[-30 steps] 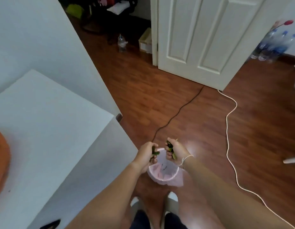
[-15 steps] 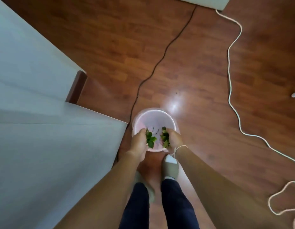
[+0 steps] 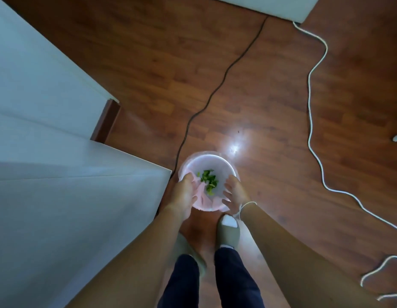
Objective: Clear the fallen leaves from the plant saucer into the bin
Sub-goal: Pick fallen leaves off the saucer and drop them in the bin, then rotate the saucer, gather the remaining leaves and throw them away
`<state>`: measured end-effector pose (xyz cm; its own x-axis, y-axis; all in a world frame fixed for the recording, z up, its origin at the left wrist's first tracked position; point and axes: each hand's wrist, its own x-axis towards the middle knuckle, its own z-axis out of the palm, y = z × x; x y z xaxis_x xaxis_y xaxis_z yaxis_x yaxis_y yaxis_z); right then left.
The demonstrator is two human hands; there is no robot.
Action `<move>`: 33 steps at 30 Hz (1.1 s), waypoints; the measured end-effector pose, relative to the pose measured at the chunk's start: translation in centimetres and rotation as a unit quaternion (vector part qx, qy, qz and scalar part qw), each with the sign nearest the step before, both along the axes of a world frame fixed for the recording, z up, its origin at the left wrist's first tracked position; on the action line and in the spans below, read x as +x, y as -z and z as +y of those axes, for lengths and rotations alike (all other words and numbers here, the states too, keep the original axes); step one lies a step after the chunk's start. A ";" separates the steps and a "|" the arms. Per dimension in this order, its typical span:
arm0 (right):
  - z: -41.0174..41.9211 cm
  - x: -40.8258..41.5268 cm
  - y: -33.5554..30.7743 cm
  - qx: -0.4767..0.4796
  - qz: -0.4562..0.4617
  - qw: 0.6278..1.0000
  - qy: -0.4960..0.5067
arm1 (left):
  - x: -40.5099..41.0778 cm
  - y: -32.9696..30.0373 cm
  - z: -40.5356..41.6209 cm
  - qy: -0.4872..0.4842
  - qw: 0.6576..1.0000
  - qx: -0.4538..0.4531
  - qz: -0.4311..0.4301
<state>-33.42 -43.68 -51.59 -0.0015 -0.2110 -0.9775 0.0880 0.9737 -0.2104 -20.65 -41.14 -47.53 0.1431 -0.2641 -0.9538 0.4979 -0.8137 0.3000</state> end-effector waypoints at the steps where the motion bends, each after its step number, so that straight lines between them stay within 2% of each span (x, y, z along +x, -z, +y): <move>1: -0.4 0.2 -1.2 -0.008 -0.003 1.000 -0.007 | 0.3 -1.2 -0.4 0.000 1.000 -0.010 -0.009; 5: -2.4 1.1 -7.4 -0.051 -0.031 0.998 -0.028 | 1.3 -7.0 -2.5 0.023 0.998 -0.047 -0.042; 10: -5.6 1.8 -16.0 -0.166 -0.014 0.981 -0.103 | 3.0 -16.2 -5.1 0.052 0.987 -0.127 -0.089; 16: -9.8 3.8 -30.0 -0.323 -0.030 0.926 -0.192 | 5.1 -29.9 -6.6 0.065 0.957 -0.218 -0.182; 20: -9.9 7.1 -38.5 -0.426 -0.072 0.864 -0.260 | 6.7 -38.6 -4.9 0.065 0.923 -0.255 -0.282; 24: -7.7 11.3 -44.5 -0.512 -0.088 0.779 -0.352 | 8.5 -44.0 -0.7 0.062 0.878 -0.256 -0.401; 28: -4.1 14.5 -47.1 -0.568 -0.097 0.687 -0.443 | 9.8 -45.8 5.3 0.073 0.843 -0.235 -0.479; 33: 1.9 17.6 -48.1 -0.575 -0.134 0.626 -0.509 | 11.2 -46.1 14.7 0.014 0.829 -0.204 -0.520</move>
